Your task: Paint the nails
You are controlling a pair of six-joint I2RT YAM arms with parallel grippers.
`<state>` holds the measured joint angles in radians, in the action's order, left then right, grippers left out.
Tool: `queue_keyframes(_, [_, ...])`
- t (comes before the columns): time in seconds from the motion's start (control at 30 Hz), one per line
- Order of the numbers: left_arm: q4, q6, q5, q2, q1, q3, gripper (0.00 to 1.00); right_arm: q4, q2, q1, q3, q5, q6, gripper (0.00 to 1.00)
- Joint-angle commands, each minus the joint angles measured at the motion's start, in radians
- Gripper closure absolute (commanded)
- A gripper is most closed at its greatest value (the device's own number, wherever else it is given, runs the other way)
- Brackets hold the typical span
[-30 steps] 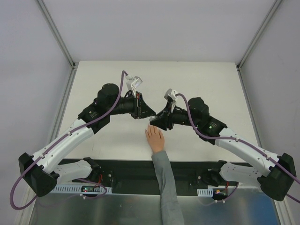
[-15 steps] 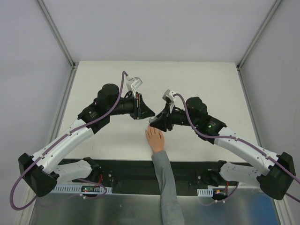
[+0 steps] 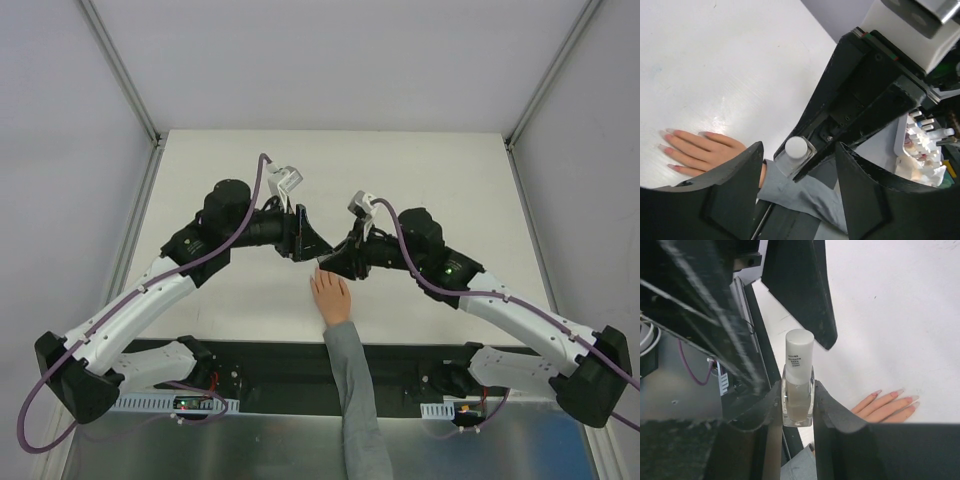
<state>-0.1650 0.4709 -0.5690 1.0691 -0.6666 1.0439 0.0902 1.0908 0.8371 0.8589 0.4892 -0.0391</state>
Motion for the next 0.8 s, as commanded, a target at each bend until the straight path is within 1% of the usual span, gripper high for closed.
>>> queue_keyframes(0.0, [0.039,-0.043,-0.054,-0.077,-0.002,0.059,0.33,0.033,-0.12,0.003,-0.014,-0.014,0.07,0.99])
queue_keyframes(0.03, [0.05,-0.046,-0.074,-0.096,-0.002,0.053,0.31,0.022,-0.146,0.005,-0.015,0.009,0.071,1.0])
queue_keyframes(0.13, [0.16,-0.025,-0.143,-0.13,-0.002,0.005,0.29,-0.018,-0.17,0.003,-0.001,0.07,0.073,1.0])
queue_keyframes(0.17, [0.218,-0.009,-0.216,-0.133,-0.002,-0.01,0.29,-0.015,-0.184,0.005,-0.006,0.087,0.07,1.0])
queue_keyframes(0.2, [0.31,0.032,-0.25,-0.139,-0.002,-0.036,0.3,-0.007,-0.193,0.005,-0.011,0.104,0.068,0.99])
queue_keyframes(0.23, [0.362,0.052,-0.276,-0.135,-0.002,-0.045,0.35,-0.001,-0.201,0.003,-0.018,0.13,0.065,1.0])
queue_keyframes(0.27, [0.404,0.072,-0.311,-0.132,-0.001,-0.054,0.37,0.018,-0.212,0.005,-0.026,0.147,0.064,1.0])
queue_keyframes(0.3, [0.479,0.109,-0.322,-0.13,-0.002,-0.067,0.39,0.031,-0.215,0.005,-0.04,0.164,0.068,1.0])
queue_keyframes(0.37, [0.533,0.141,-0.344,-0.117,-0.002,-0.07,0.44,0.063,-0.215,0.005,-0.047,0.212,0.082,1.0])
queue_keyframes(0.43, [0.603,0.184,-0.399,-0.086,-0.002,-0.062,0.44,0.075,-0.21,0.005,-0.043,0.253,0.085,1.0])
queue_keyframes(0.5, [0.625,0.213,-0.439,-0.052,-0.001,-0.044,0.44,0.077,-0.213,0.005,-0.037,0.264,0.079,1.0])
queue_keyframes(0.53, [0.628,0.218,-0.443,-0.041,-0.002,-0.038,0.44,0.075,-0.216,0.005,-0.034,0.264,0.076,1.0])
queue_keyframes(0.67, [0.637,0.221,-0.466,-0.02,-0.002,-0.031,0.39,0.037,-0.226,0.005,-0.012,0.261,0.047,1.0])
queue_keyframes(0.77, [0.637,0.219,-0.463,-0.011,-0.002,-0.031,0.39,0.034,-0.227,0.005,0.006,0.27,0.045,1.0])
